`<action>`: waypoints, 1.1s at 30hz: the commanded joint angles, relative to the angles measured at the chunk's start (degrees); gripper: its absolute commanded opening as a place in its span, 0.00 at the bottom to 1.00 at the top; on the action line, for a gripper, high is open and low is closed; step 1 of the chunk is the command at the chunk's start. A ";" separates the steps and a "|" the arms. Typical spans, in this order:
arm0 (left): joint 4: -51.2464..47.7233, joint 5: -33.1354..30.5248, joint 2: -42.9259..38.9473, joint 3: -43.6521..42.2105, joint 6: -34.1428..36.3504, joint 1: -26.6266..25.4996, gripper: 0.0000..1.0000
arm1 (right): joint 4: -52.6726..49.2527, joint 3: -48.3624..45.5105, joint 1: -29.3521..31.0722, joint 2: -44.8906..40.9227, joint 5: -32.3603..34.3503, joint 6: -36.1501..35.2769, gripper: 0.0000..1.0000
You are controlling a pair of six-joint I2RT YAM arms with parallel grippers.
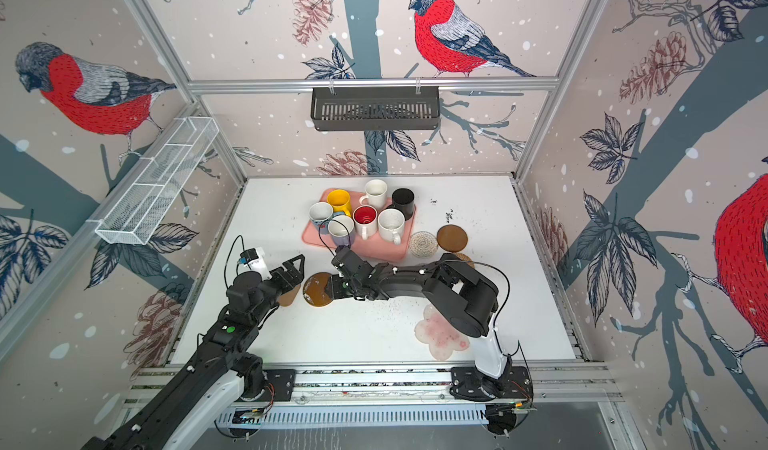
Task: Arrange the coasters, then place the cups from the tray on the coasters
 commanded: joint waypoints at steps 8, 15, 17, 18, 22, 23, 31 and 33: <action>0.98 -0.61 -0.12 -0.03 0.78 0.06 0.95 | 1.12 2.20 0.68 1.75 -0.99 0.19 0.42; 0.92 -0.73 -0.31 -0.01 0.78 0.06 0.95 | 1.40 2.80 0.81 2.28 -1.39 0.28 0.41; 0.93 -0.70 -0.31 -0.11 0.78 0.04 0.95 | 1.07 2.80 0.76 1.98 -1.25 0.12 0.41; 0.95 -0.71 -0.35 -0.15 0.78 0.00 0.96 | 0.83 2.80 0.72 1.69 -1.14 0.02 0.41; 1.20 -0.57 -0.15 -0.12 0.71 -0.03 0.95 | -0.09 1.62 0.11 -0.04 -0.35 -0.51 0.41; 1.25 -0.53 -0.10 -0.13 0.73 0.04 0.95 | -0.12 1.01 -0.07 -0.65 -0.21 -0.51 0.41; 1.23 -0.64 -0.05 -0.20 0.78 0.06 0.95 | 0.53 -2.91 -1.26 -3.30 0.06 -0.07 0.42; 1.24 -0.53 0.16 -0.15 0.76 0.04 0.95 | 0.74 -2.98 -1.21 -2.90 -0.25 0.17 0.43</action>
